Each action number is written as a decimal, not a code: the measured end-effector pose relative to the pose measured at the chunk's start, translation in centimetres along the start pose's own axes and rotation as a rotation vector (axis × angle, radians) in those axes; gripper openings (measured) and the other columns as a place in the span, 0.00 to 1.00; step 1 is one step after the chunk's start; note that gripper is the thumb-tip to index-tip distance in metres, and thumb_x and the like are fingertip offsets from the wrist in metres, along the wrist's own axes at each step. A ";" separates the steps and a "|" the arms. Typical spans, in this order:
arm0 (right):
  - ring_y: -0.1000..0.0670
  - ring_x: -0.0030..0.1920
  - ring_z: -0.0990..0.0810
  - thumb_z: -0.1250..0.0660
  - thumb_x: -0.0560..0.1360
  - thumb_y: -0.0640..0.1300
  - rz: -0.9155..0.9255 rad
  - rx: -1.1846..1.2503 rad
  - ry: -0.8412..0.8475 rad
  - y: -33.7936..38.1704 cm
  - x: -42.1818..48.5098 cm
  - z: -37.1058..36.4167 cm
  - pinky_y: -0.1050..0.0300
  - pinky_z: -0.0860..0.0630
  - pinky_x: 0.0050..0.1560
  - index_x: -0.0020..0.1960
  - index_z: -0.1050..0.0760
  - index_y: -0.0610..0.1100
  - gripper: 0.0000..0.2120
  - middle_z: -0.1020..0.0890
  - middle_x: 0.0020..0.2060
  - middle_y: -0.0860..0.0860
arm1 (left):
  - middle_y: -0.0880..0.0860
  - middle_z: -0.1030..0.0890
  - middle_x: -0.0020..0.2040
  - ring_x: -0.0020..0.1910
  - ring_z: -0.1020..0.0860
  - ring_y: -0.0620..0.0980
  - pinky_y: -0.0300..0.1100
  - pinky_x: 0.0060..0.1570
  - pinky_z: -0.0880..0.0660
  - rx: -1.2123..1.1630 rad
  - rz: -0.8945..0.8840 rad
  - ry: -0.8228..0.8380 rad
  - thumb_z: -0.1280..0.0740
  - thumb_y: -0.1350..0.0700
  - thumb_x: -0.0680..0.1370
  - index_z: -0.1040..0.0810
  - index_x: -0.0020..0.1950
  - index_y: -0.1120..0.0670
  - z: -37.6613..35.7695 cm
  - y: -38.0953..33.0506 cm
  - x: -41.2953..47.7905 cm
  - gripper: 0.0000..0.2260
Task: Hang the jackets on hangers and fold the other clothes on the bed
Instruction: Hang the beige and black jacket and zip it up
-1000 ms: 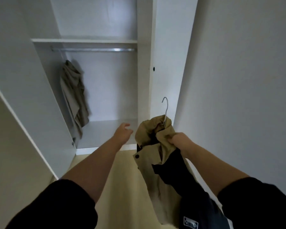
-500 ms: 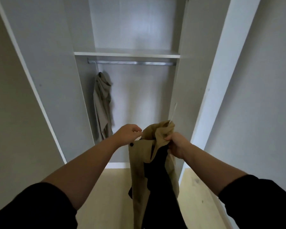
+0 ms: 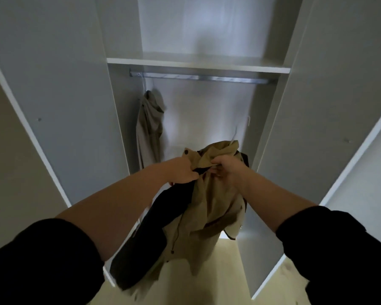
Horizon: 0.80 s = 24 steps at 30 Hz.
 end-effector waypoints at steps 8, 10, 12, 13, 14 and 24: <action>0.53 0.42 0.23 0.44 0.82 0.42 0.130 -0.123 0.153 9.3 14.9 -3.6 0.57 0.31 0.41 0.55 0.25 0.43 0.09 0.19 0.47 0.48 | 0.64 0.22 0.49 0.50 0.24 0.61 0.45 0.48 0.32 -0.072 0.109 -0.430 0.45 0.59 0.82 0.24 0.46 0.66 8.2 6.0 12.3 0.14; 0.52 0.42 0.23 0.44 0.82 0.43 0.151 -0.163 0.150 10.5 18.2 -4.0 0.58 0.30 0.41 0.54 0.25 0.43 0.10 0.19 0.52 0.44 | 0.65 0.22 0.48 0.50 0.24 0.61 0.42 0.45 0.33 -0.091 0.139 -0.445 0.44 0.60 0.82 0.25 0.40 0.62 9.3 7.2 15.1 0.14; 0.50 0.43 0.22 0.43 0.82 0.43 0.195 -0.221 0.126 11.6 21.3 -4.0 0.58 0.27 0.41 0.59 0.24 0.38 0.13 0.19 0.56 0.42 | 0.62 0.23 0.42 0.46 0.24 0.60 0.42 0.45 0.32 -0.110 0.172 -0.439 0.44 0.60 0.82 0.32 0.32 0.57 10.0 8.6 17.8 0.17; 0.49 0.44 0.23 0.42 0.81 0.43 0.222 -0.248 0.120 12.0 22.7 -4.2 0.56 0.25 0.44 0.60 0.25 0.36 0.14 0.19 0.57 0.41 | 0.59 0.25 0.39 0.44 0.25 0.59 0.45 0.46 0.30 -0.118 0.197 -0.438 0.44 0.59 0.82 0.34 0.32 0.57 10.2 9.4 18.9 0.18; 0.47 0.46 0.23 0.42 0.81 0.43 0.229 -0.268 0.127 12.2 23.8 -4.7 0.52 0.25 0.51 0.60 0.25 0.35 0.15 0.20 0.58 0.39 | 0.57 0.27 0.36 0.43 0.26 0.57 0.47 0.47 0.30 -0.124 0.225 -0.438 0.44 0.59 0.82 0.35 0.32 0.57 10.5 10.2 19.8 0.18; 0.41 0.61 0.25 0.40 0.81 0.43 0.135 -0.381 0.243 12.7 30.9 -8.0 0.46 0.30 0.67 0.66 0.26 0.42 0.15 0.24 0.63 0.42 | 0.53 0.30 0.34 0.34 0.30 0.50 0.44 0.42 0.33 -0.267 0.413 -0.530 0.44 0.58 0.82 0.37 0.31 0.55 16.3 17.8 26.3 0.18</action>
Point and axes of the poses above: each hand's wrist, its own x-axis towards the middle knuckle, its own z-axis out of the back of the hand, y = z × x, the point moved 10 cm from there along x, towards the middle knuckle
